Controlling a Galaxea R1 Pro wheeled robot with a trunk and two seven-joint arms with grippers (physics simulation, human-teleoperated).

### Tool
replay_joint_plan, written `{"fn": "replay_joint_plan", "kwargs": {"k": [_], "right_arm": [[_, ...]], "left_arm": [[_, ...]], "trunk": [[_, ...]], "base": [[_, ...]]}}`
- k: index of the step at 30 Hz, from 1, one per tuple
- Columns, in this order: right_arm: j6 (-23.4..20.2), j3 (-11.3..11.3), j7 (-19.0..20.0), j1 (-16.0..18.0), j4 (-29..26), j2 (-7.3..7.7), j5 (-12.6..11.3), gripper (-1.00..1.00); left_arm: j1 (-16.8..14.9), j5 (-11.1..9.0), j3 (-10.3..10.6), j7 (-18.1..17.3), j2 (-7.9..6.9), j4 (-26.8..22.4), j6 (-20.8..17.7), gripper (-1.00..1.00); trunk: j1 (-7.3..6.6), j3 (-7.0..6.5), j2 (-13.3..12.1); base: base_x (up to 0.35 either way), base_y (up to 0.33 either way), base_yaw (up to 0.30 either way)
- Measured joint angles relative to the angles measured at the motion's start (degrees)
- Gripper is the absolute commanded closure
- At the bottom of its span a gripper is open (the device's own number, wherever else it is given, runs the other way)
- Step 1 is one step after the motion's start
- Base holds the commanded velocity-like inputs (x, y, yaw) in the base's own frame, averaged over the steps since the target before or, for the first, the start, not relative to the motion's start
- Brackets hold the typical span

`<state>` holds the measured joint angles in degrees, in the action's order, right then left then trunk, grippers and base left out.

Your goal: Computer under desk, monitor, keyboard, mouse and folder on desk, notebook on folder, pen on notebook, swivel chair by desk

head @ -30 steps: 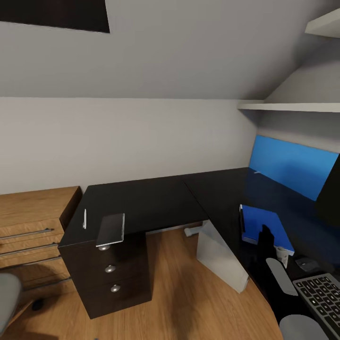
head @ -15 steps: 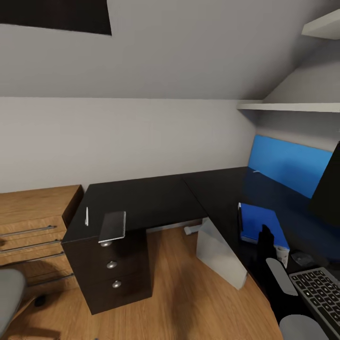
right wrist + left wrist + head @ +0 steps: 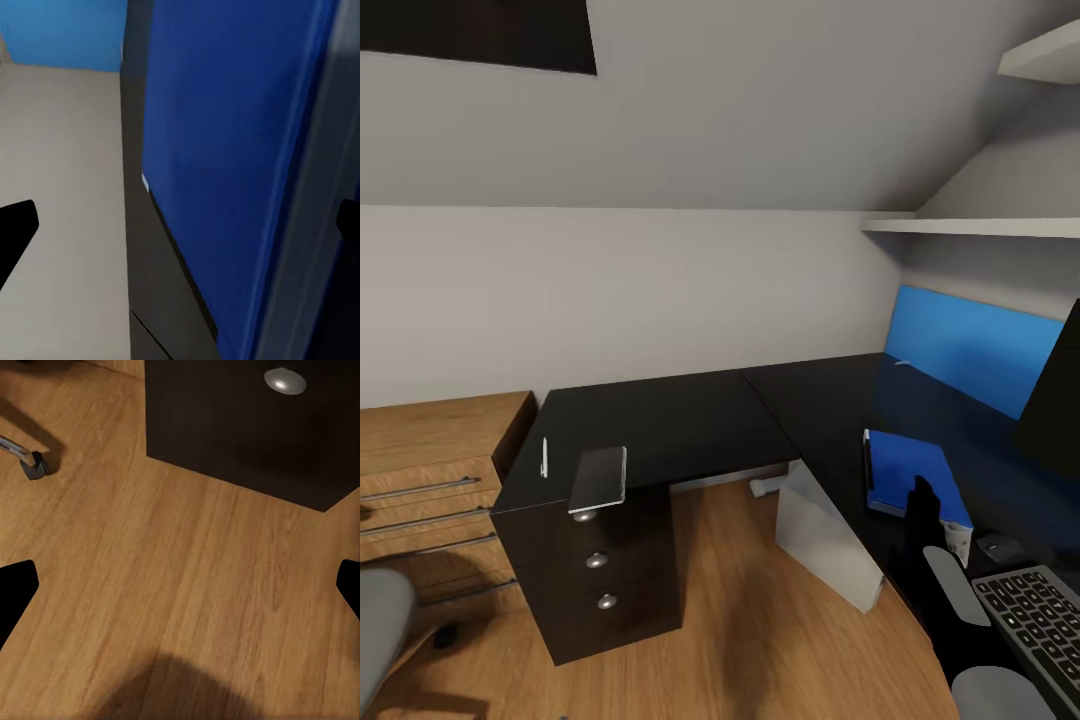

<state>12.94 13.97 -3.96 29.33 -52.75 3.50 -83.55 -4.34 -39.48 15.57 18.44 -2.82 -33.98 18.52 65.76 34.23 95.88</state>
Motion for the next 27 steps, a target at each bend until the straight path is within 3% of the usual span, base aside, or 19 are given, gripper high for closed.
{"fn": "replay_joint_plan", "kwargs": {"k": [4,27], "right_arm": [[0.0,0.0,0.0,0.0,0.0,0.00,0.0,-1.00],[0.0,-0.1,0.0,0.0,-0.1,0.00,0.0,-1.00]], "left_arm": [[0.0,0.0,0.0,-0.1,0.00,-0.1,0.0,-1.00],[0.0,0.0,-0.1,-0.1,-0.09,-0.2,-0.1,-1.00]], "trunk": [[0.00,0.00,0.0],[-5.05,-4.13,-9.2]], "base": [[-0.002,0.000,0.000],[0.000,0.000,0.000]]}}
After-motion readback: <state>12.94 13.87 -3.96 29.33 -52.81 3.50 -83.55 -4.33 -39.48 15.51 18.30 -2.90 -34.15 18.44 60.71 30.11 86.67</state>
